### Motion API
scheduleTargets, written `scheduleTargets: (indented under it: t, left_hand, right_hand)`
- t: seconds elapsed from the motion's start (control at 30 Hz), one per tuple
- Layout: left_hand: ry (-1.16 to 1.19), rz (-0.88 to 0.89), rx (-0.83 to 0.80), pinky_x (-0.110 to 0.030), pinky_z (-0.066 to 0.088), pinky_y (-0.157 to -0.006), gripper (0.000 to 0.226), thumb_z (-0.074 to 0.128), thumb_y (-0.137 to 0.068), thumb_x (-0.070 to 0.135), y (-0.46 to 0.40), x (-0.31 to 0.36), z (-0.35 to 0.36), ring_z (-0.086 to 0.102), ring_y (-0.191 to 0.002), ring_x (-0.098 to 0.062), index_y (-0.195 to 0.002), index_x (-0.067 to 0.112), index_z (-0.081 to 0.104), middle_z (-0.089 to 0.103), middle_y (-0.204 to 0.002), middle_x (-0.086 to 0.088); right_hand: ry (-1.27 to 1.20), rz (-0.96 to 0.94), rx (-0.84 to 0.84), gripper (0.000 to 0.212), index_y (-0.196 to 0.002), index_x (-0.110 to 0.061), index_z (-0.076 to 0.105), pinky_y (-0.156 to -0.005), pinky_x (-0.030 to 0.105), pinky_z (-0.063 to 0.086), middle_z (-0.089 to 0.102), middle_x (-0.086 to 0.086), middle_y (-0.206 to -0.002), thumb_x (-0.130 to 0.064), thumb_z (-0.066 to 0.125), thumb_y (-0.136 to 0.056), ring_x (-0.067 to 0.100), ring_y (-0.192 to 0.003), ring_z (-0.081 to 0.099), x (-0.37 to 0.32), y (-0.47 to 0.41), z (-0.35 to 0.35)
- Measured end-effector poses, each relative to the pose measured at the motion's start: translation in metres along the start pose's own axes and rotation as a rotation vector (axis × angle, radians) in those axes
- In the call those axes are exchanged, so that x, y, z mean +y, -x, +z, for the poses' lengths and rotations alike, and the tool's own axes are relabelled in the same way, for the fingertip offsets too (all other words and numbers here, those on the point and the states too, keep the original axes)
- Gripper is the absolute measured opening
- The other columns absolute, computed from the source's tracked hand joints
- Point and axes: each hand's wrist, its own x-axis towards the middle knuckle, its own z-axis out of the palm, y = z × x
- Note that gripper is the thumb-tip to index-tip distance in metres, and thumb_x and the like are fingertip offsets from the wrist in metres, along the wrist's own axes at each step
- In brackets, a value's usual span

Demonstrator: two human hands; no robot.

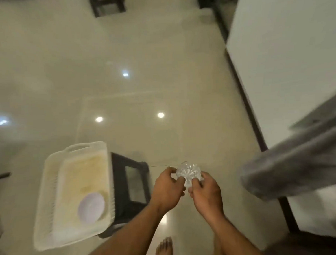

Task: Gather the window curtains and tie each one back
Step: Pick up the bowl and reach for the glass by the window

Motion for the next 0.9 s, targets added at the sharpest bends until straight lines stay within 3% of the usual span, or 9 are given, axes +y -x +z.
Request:
scheduleTargets:
  t: [0.1,0.27,0.4,0.5,0.6,0.77,0.9]
  left_hand:
    - [0.089,0.029,0.176,-0.020,0.059,-0.064,0.019,0.057,-0.100,0.028,0.010,-0.005,-0.083,0.073,-0.072,-0.009,-0.118,0.028,0.050,0.073,-0.090,0.002]
    - [0.214,0.033,0.420,-0.035,0.063,-0.074,0.026,0.057,-0.099,0.029,0.023,-0.041,-0.201,0.074,-0.075,-0.014,-0.123,0.022,0.059,0.076,-0.094,-0.004]
    - [0.250,-0.052,0.553,-0.036,0.062,-0.072,0.009,0.056,-0.100,0.025,0.016,-0.092,-0.264,0.072,-0.068,-0.016,-0.104,0.023,0.065,0.075,-0.079,-0.003]
    - [0.229,-0.163,0.552,-0.035,0.061,-0.068,0.022,0.055,-0.102,0.020,-0.007,-0.139,-0.288,0.071,-0.065,-0.018,-0.090,0.010,0.070,0.074,-0.074,-0.006]
    - [0.227,-0.243,0.528,-0.031,0.057,-0.061,0.027,0.054,-0.098,0.012,-0.031,-0.171,-0.290,0.070,-0.060,-0.021,-0.083,0.000,0.072,0.074,-0.071,-0.010]
    - [0.236,-0.306,0.476,-0.028,0.053,-0.053,0.029,0.055,-0.097,0.010,-0.062,-0.208,-0.278,0.065,-0.052,-0.016,-0.079,-0.006,0.070,0.074,-0.069,-0.014]
    - [0.269,-0.289,0.494,-0.027,0.051,-0.054,0.025,0.058,-0.095,0.015,-0.069,-0.216,-0.277,0.065,-0.053,-0.014,-0.079,0.005,0.073,0.073,-0.066,-0.008]
  right_hand:
    - [0.054,-0.142,-0.091,0.019,-0.104,-0.023,0.068,-0.063,0.031,0.052,0.073,0.000,-0.083,-0.022,0.050,-0.100,0.020,-0.077,0.070,-0.069,0.012,0.057]
    - [0.169,-0.332,-0.246,0.017,-0.102,-0.018,0.064,-0.052,0.018,0.039,0.070,0.001,-0.085,-0.023,0.049,-0.104,0.015,-0.073,0.065,-0.155,0.039,0.155]
    - [0.347,-0.351,-0.383,0.017,-0.117,-0.019,0.054,-0.063,0.028,0.051,0.071,0.004,-0.100,-0.029,0.048,-0.104,0.019,-0.085,0.068,-0.174,0.046,0.237]
    - [0.503,-0.358,-0.410,0.019,-0.118,-0.019,0.050,-0.079,0.036,0.056,0.071,0.005,-0.104,-0.031,0.048,-0.104,0.023,-0.092,0.069,-0.168,0.041,0.288]
    - [0.629,-0.339,-0.421,0.023,-0.115,-0.012,0.058,-0.073,0.029,0.043,0.069,0.005,-0.106,-0.030,0.046,-0.106,0.024,-0.094,0.065,-0.160,0.029,0.315]
    - [0.719,-0.233,-0.413,0.018,-0.094,-0.010,0.061,-0.068,0.028,0.040,0.067,0.006,-0.095,-0.024,0.053,-0.101,0.023,-0.082,0.058,-0.137,0.005,0.339]
    - [0.680,-0.210,-0.392,0.019,-0.105,-0.010,0.065,-0.070,0.028,0.042,0.071,0.007,-0.103,-0.024,0.055,-0.099,0.025,-0.089,0.063,-0.133,-0.003,0.349]
